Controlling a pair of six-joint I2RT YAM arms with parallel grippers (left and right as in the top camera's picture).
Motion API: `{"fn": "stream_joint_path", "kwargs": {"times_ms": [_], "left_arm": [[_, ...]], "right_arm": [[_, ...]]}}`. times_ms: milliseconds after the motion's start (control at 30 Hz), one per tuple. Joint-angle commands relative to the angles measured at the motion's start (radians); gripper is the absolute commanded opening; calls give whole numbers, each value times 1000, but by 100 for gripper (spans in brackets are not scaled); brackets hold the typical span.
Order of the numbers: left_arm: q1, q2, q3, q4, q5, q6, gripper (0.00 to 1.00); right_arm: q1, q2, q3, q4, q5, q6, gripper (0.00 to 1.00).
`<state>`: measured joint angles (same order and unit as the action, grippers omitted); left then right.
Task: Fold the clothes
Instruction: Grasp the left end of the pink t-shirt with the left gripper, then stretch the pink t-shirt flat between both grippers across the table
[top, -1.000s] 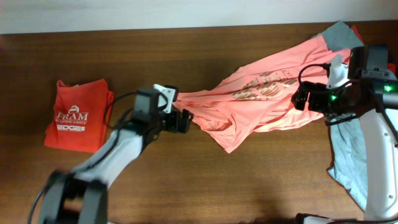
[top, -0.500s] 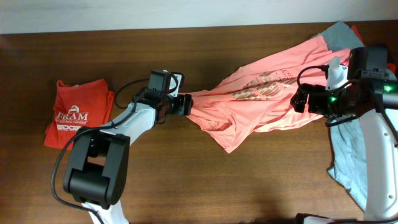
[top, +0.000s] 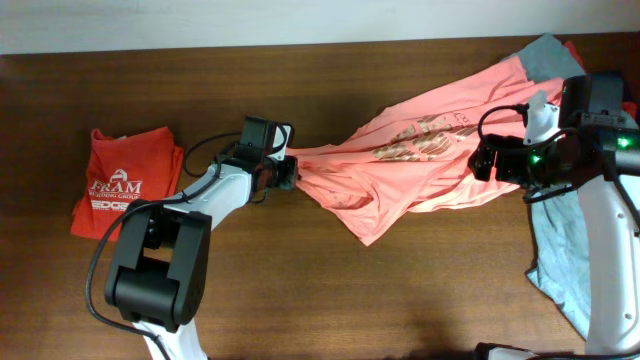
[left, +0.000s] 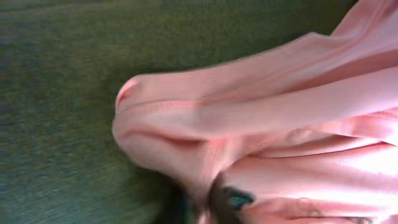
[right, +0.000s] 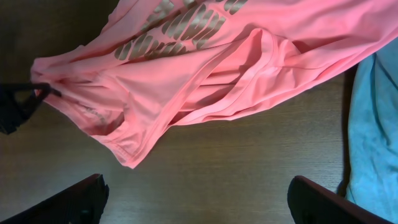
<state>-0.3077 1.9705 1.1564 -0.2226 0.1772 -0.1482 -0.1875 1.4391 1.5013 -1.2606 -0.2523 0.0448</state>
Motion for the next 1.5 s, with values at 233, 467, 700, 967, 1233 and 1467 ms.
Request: {"fn": "stream_joint_path", "kwargs": {"times_ms": [233, 467, 700, 967, 1233, 1467], "left_arm": [[99, -25, 68, -2, -161, 7, 0], [290, -34, 233, -69, -192, 6, 4], [362, -34, 334, -349, -30, 6, 99], [269, -34, 311, -719, 38, 6, 99], [95, -33, 275, -743, -123, -13, 92], [47, -32, 192, -689, -211, -121, 77]], "right_arm": [[-4, 0, 4, 0, 2, -12, 97], [-4, 2, 4, 0, 2, -12, 97], [-4, 13, 4, 2, 2, -11, 97], [-4, 22, 4, 9, 2, -11, 97], [-4, 23, 4, 7, 2, -12, 97], [-4, 22, 4, 7, 2, -11, 97]]}}
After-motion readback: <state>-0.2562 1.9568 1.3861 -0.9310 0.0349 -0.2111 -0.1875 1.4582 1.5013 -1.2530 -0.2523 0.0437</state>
